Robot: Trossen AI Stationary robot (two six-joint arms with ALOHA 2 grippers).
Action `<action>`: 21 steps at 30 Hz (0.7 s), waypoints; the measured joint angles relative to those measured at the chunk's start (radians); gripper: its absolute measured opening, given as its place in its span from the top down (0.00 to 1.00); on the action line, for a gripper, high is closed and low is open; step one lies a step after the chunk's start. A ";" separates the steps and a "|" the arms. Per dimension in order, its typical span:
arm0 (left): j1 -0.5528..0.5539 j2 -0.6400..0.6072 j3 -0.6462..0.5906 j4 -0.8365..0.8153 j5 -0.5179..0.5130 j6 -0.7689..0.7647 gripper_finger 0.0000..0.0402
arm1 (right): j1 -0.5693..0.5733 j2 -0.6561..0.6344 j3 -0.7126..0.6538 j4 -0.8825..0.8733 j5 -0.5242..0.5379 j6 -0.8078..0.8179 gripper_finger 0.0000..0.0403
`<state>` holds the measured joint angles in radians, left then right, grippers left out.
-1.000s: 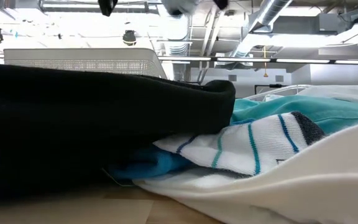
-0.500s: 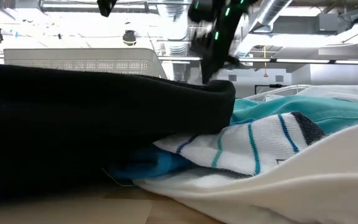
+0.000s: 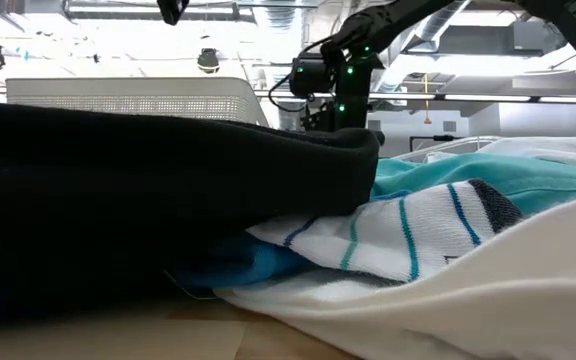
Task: Pick & Place Cloths
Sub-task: Put the white and blue sock into the middle transparent bin, then put the light blue pants into the right transparent bin
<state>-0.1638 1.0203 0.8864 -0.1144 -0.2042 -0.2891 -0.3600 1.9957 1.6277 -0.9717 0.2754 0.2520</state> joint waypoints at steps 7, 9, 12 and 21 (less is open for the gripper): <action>-0.063 0.000 0.001 -0.081 0.057 -0.009 0.56 | 0.013 -0.123 0.002 -0.058 -0.084 -0.041 0.24; -0.104 0.000 0.001 -0.130 0.087 -0.012 0.53 | 0.027 -0.178 0.002 -0.081 -0.094 -0.029 0.18; -0.177 0.019 0.002 -0.181 0.094 -0.013 0.51 | 0.069 -0.265 0.002 -0.111 -0.098 -0.010 0.14; -0.277 0.187 0.002 -0.225 -0.083 0.021 0.50 | 0.253 -0.451 0.002 -0.086 -0.094 0.107 0.18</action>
<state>-0.4408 1.2072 0.8879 -0.3394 -0.2868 -0.2680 -0.1071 1.5443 1.6299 -1.0581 0.1814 0.3593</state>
